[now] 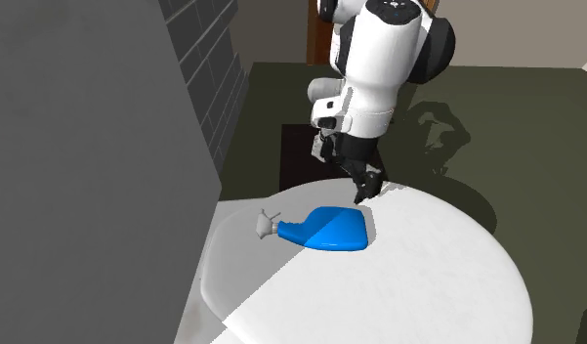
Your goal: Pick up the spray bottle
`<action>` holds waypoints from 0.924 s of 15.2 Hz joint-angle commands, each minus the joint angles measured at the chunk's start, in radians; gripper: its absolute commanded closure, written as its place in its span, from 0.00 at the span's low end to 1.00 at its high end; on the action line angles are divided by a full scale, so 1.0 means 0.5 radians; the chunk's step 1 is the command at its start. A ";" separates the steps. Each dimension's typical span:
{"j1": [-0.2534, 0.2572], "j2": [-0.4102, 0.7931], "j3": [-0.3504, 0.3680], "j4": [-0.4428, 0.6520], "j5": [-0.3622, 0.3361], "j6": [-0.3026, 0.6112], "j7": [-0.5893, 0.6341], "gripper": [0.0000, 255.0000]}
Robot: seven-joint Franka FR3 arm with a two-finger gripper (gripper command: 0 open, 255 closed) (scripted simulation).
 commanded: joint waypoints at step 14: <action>-0.117 0.688 -0.143 0.638 0.015 -0.006 0.619 0.00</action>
